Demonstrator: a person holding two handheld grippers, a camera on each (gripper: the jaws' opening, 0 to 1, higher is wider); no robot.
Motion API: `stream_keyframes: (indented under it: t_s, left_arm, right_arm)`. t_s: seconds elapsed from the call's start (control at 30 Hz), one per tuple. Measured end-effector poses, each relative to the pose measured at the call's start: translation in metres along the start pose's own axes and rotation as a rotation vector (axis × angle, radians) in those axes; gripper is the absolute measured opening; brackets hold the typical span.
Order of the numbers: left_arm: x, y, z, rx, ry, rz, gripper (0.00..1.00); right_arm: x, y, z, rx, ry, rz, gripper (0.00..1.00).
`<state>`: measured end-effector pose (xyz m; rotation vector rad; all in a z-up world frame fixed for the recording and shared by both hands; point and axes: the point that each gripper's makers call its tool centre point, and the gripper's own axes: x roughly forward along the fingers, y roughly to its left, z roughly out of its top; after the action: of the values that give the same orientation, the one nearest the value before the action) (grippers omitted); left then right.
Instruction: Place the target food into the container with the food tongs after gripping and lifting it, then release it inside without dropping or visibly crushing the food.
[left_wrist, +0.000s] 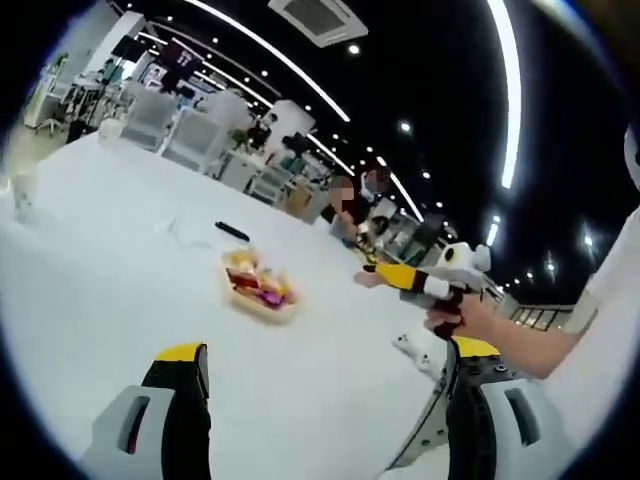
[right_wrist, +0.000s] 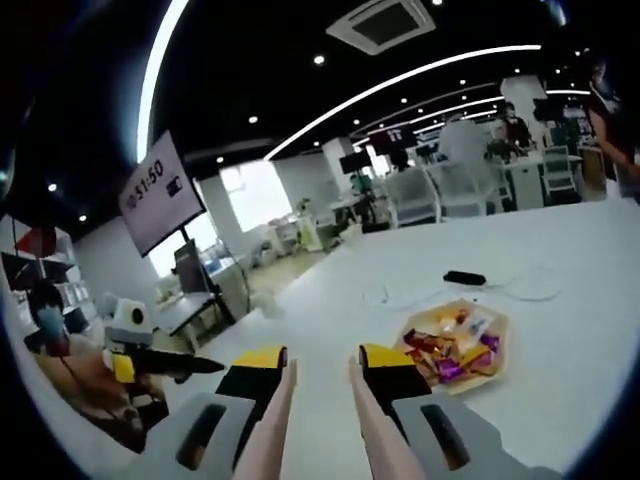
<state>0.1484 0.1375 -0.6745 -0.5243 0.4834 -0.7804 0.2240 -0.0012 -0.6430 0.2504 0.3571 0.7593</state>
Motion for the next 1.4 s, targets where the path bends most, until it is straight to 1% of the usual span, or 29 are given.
stream_keyframes:
  t_s: [0.07,0.17,0.27,0.37,0.53,0.67,0.77,1.03,1.2,1.4]
  left_arm:
    - [0.001,-0.002,0.003,0.014,-0.008,-0.003,0.99]
    - [0.001,-0.003,0.009,0.033,-0.039,-0.002,0.99]
    - [0.001,-0.005,0.017,0.069,-0.079,0.000,0.99]
    - [-0.001,-0.007,0.022,0.077,-0.104,0.001,0.99]
    - [-0.005,-0.006,0.025,0.102,-0.142,0.010,0.99]
    - [-0.004,-0.008,0.025,0.108,-0.162,-0.001,0.99]
    - [-0.002,-0.010,0.025,0.107,-0.159,-0.006,0.99]
    - [0.000,-0.011,0.024,0.093,-0.140,-0.019,0.99]
    - [-0.003,-0.010,0.030,0.089,-0.155,-0.034,0.99]
    - [-0.003,-0.007,0.032,0.077,-0.146,-0.052,0.99]
  right_arm:
    - [-0.001,0.004,0.001,0.009,-0.010,0.004,0.28]
    - [-0.001,0.006,-0.001,0.021,-0.012,0.005,0.28]
    - [-0.001,0.009,-0.006,0.023,-0.001,0.009,0.28]
    - [-0.001,0.010,-0.007,0.031,0.000,0.016,0.28]
    - [-0.004,0.014,-0.003,0.022,-0.009,0.020,0.28]
    - [-0.005,0.013,-0.006,0.025,0.000,0.017,0.28]
    - [-0.007,0.014,-0.008,0.033,0.001,0.016,0.28]
    - [-0.004,0.022,-0.006,0.034,-0.003,0.030,0.28]
    - [0.001,0.024,-0.002,0.044,-0.006,0.035,0.28]
    - [0.006,0.031,0.004,0.034,-0.021,0.072,0.28]
